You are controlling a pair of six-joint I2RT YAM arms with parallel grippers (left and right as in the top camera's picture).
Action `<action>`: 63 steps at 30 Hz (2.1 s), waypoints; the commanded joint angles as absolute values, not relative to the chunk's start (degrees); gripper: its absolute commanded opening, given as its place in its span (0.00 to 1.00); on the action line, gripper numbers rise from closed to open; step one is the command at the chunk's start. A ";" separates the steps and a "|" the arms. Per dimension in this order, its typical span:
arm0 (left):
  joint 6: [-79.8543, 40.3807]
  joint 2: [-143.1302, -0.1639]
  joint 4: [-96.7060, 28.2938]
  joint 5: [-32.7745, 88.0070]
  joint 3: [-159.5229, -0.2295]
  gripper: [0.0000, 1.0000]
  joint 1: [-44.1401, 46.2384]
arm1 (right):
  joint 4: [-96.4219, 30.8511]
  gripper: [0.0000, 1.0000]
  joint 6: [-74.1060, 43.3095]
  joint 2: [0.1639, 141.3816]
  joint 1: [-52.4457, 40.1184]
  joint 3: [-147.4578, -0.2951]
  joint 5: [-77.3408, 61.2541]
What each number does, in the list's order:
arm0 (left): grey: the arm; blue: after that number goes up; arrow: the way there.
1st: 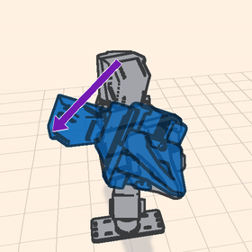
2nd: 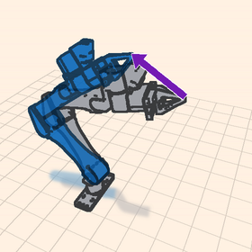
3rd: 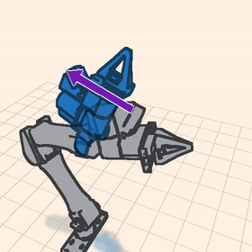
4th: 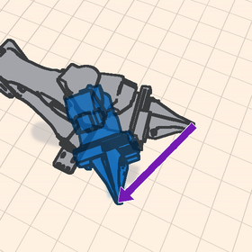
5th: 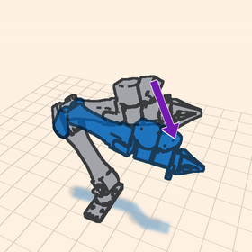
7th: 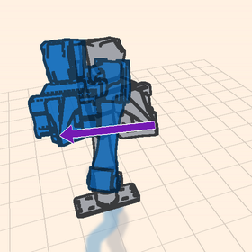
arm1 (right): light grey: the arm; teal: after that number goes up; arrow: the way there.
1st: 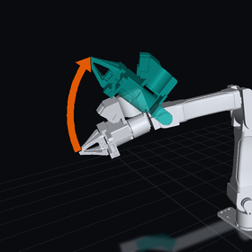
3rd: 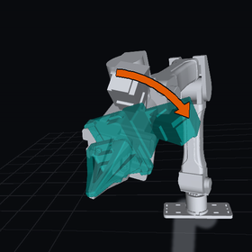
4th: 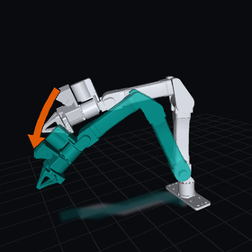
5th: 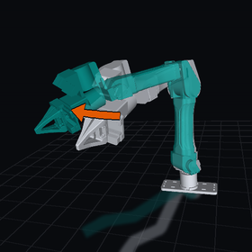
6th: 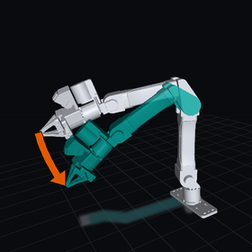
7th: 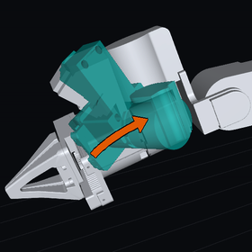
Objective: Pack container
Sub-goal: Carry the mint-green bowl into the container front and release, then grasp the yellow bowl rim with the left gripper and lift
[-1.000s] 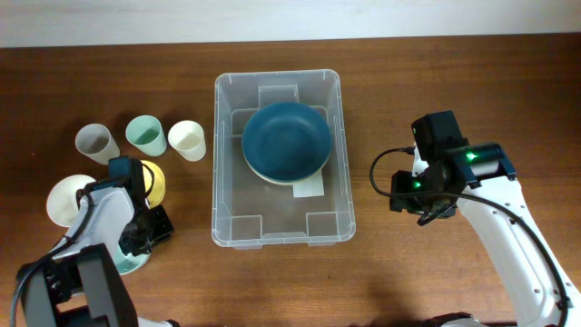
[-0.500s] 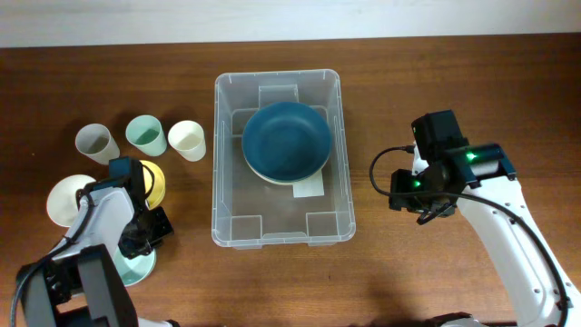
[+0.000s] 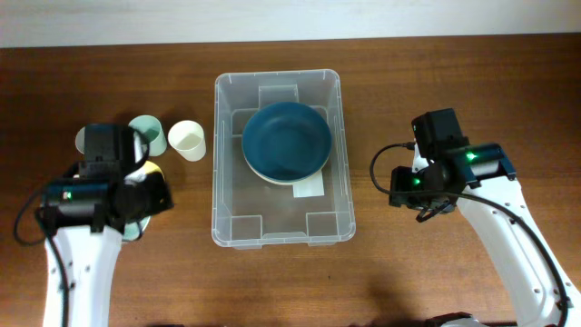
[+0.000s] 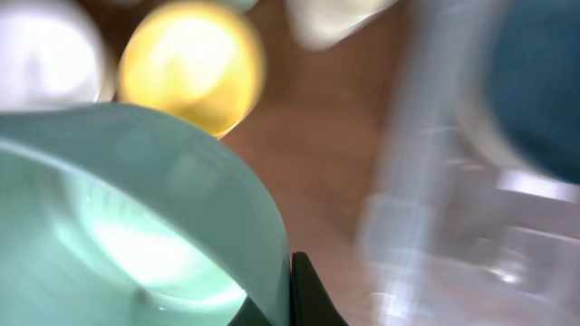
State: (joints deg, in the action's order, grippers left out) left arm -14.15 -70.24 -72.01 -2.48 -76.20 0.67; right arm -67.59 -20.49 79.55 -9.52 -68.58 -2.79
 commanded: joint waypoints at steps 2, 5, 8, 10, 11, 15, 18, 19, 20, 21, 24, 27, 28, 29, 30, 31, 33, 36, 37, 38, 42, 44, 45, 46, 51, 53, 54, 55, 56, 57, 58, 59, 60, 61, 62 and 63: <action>-9.04 -72.03 -71.24 0.71 -83.50 0.00 13.91 | -66.83 0.57 -25.58 79.09 -7.70 -68.53 -0.40; -7.27 -74.89 -68.79 0.75 -84.05 0.00 21.89 | -66.81 0.57 -26.09 79.09 -5.19 -68.53 -0.60; -4.84 -79.46 -66.41 2.74 -84.05 0.00 29.02 | -67.00 0.57 -26.04 79.09 -1.69 -68.53 -1.10; -4.19 -82.96 -64.64 3.73 -84.05 0.00 32.86 | -67.33 0.57 -25.98 79.09 0.82 -68.53 -2.02; -4.16 -84.53 -63.79 3.68 -84.05 0.00 34.33 | -67.53 0.58 -25.71 79.09 2.15 -68.53 -2.63; -3.05 -91.85 -59.29 4.89 -84.05 0.00 39.24 | -68.10 0.57 -24.51 79.09 4.51 -68.53 -2.81; -2.94 -96.25 -56.40 8.80 -84.05 0.00 41.08 | -68.10 0.57 -24.23 79.11 4.58 -68.53 -2.55; -2.94 -97.71 -55.77 10.28 -84.05 0.00 41.52 | -68.10 0.58 -24.23 79.11 4.58 -68.53 -2.57; -2.94 -99.24 -55.24 11.79 -84.05 0.00 41.98 | -68.10 0.57 -24.25 79.11 4.58 -68.53 -2.57; -2.94 -100.38 -55.05 12.88 -84.05 0.00 42.33 | -68.07 0.58 -24.25 79.11 4.58 -68.53 -2.57; -2.94 -103.26 -54.94 14.22 -84.05 0.00 43.59 | -68.03 0.58 -24.25 79.11 4.58 -68.53 -2.55; -2.94 -105.51 -55.02 14.22 -84.05 0.00 45.63 | -68.03 0.58 -24.23 79.11 4.58 -68.53 -2.50; -2.94 -106.24 -54.89 14.20 -84.05 0.00 46.54 | -68.03 0.58 -24.23 79.11 4.58 -68.53 -2.33; -2.94 -106.76 -54.83 14.13 -84.05 0.01 47.18 | -68.01 0.58 -24.23 79.11 4.58 -68.53 -2.33; -2.94 -106.91 -54.81 14.13 -84.05 0.02 47.55 | -68.03 0.57 -24.23 79.11 4.58 -68.53 -2.33; -2.94 -106.96 -54.85 14.15 -84.05 0.03 47.70 | -68.03 0.58 -24.23 79.11 4.58 -68.53 -2.33; -2.94 -106.78 -54.89 14.17 -84.05 0.03 47.75 | -68.03 0.58 -24.23 79.11 4.58 -68.53 -2.33; -2.94 -106.69 -54.89 14.15 -84.07 0.10 47.68 | -68.05 0.58 -24.05 79.11 4.58 -68.53 -2.35; -2.94 -106.69 -54.92 14.15 -84.14 0.18 47.68 | -68.05 0.58 -23.97 79.11 4.58 -68.53 -2.33; -2.94 -106.69 -54.96 14.09 -84.18 0.25 47.68 | -68.07 0.58 -23.81 79.11 4.58 -68.53 -2.33; -2.94 -106.34 -57.63 11.27 -86.30 0.50 47.00 | -68.12 0.58 -22.76 79.11 4.58 -68.51 -2.35; -2.94 -105.75 -60.73 8.51 -89.32 0.56 46.09 | -68.10 0.58 -22.76 79.11 4.58 -68.53 -2.33; -2.94 -105.38 -62.11 7.27 -90.67 0.56 45.71 | -68.10 0.58 -22.76 79.11 4.58 -68.51 -2.33; -2.94 -104.55 -64.95 4.49 -93.43 0.56 44.84 | -68.10 0.58 -22.76 79.11 4.58 -68.51 -2.33; -3.42 -99.68 -75.66 -9.06 -104.29 0.56 38.79 | -68.10 0.58 -22.74 79.11 4.58 -68.51 -2.33; -3.88 -95.94 -77.30 -10.83 -106.87 0.57 33.08 | -68.10 0.58 -22.48 79.11 4.58 -68.51 -2.33; -4.67 -94.19 -77.25 -10.83 -106.89 0.57 30.11 | -68.10 0.57 -22.28 79.11 4.58 -68.51 -2.35; -5.56 -92.86 -77.28 -10.83 -106.87 0.57 27.18 | -68.10 0.58 -22.26 79.11 4.58 -68.53 -2.33; -6.48 -91.66 -77.54 -10.81 -106.87 0.57 23.88 | -68.10 0.58 -22.28 79.11 4.58 -68.51 -2.33; -6.92 -90.91 -77.91 -10.72 -106.87 0.57 20.80 | -68.10 0.58 -22.28 79.11 4.58 -68.53 -2.33; -7.07 -90.30 -78.83 -10.74 -106.83 0.57 15.03 | -68.10 0.58 -22.28 79.11 4.58 -68.51 -2.35; -7.05 -90.30 -79.18 -10.70 -106.63 0.57 12.36 | -68.10 0.58 -22.28 79.11 4.58 -68.51 -2.35; -7.01 -90.32 -79.18 -10.41 -105.95 0.57 9.61 | -68.10 0.58 -22.31 79.11 4.58 -68.51 -2.35; -7.01 -90.41 -78.89 -10.31 -104.88 0.57 7.16 | -68.10 0.58 -22.31 79.11 4.58 -68.51 -2.35; -6.76 -90.67 -77.47 -10.24 -101.60 0.58 3.29 | -68.12 0.58 -22.33 79.11 4.58 -68.51 -2.37; -6.79 -90.91 -76.29 -10.02 -99.20 0.58 1.72 | -68.10 0.58 -22.33 79.11 4.58 -68.51 -2.37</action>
State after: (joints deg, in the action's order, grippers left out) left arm -6.04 -89.56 -78.08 -9.91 -105.65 7.22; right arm -68.07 -22.46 79.55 4.32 -68.45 -2.46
